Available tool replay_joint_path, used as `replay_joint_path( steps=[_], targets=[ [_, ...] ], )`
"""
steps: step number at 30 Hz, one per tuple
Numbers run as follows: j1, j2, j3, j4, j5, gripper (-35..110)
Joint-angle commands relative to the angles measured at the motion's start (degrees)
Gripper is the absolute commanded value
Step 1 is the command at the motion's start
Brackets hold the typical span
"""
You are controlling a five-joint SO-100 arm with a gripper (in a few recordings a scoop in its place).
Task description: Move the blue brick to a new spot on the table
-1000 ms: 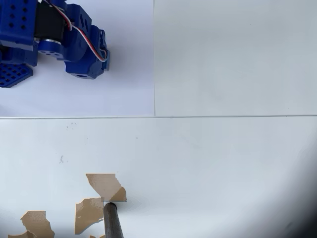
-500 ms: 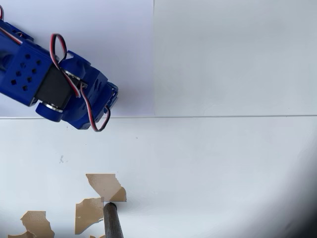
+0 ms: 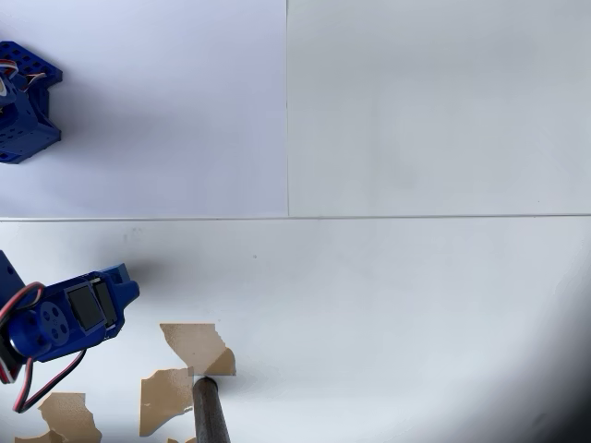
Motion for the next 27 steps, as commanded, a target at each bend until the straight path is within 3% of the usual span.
replay_joint_path(
  steps=[1, 8, 13, 18, 22, 27],
  targets=[
    [5.19, -0.79, -4.66, 0.09, -2.37, 4],
    [10.72, -4.48, -4.92, -2.64, -6.68, 6],
    [9.76, -2.64, -4.83, -3.78, -5.98, 29],
    [7.91, 1.85, -7.47, -0.26, -4.92, 35],
    [2.46, 11.07, -4.83, 4.22, -4.83, 33],
    [-14.24, 29.79, 10.72, 4.22, -2.29, 23]
  ],
)
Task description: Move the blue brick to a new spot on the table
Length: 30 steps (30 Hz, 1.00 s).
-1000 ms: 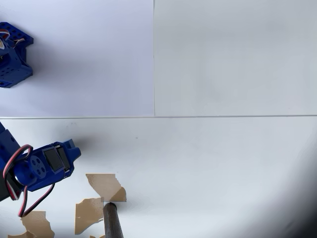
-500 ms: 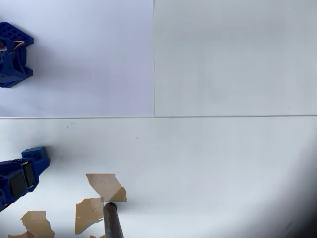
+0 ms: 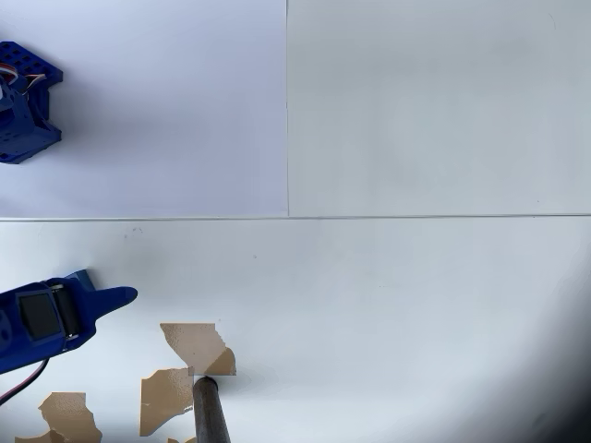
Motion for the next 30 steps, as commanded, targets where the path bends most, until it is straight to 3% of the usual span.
replay_joint_path(
  steps=[1, 7, 12, 19, 30],
  targets=[
    [-12.92, 17.93, 11.43, 0.53, 1.67, 22],
    [-42.19, 47.55, 31.03, 2.55, 6.15, 10],
    [-59.33, 57.74, 38.06, 3.6, 12.3, 4],
    [-61.0, 62.4, 49.75, -2.37, 7.73, 3],
    [-55.63, 85.61, 70.31, -2.99, -2.2, 3]
  ],
)
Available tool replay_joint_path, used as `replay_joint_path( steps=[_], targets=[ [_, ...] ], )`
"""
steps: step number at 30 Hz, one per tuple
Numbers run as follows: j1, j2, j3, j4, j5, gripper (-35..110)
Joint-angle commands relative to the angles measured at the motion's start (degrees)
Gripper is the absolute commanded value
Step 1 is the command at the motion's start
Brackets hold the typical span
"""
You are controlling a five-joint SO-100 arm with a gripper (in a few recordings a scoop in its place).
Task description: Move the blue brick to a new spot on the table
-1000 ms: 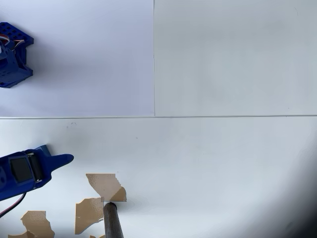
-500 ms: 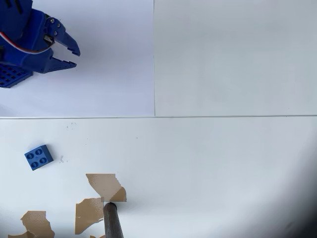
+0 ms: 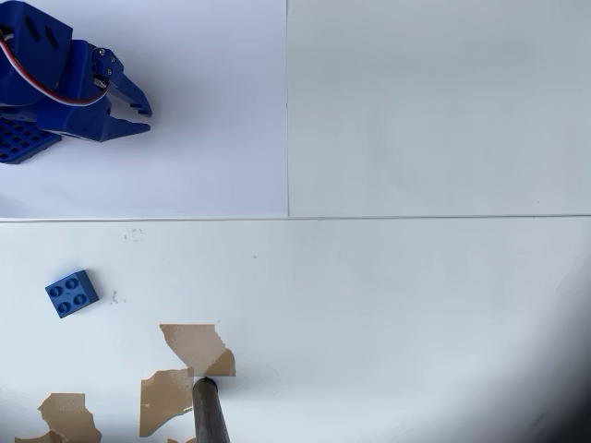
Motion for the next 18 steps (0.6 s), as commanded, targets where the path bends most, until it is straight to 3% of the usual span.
replay_joint_path(
  steps=[1, 14, 18],
  targets=[
    [1.14, 2.02, 2.64, -1.32, -1.23, 3],
    [-5.1, 2.11, 6.59, -5.01, 10.11, 0],
    [-7.65, 2.11, 6.59, -3.87, 5.54, 0]
  ],
)
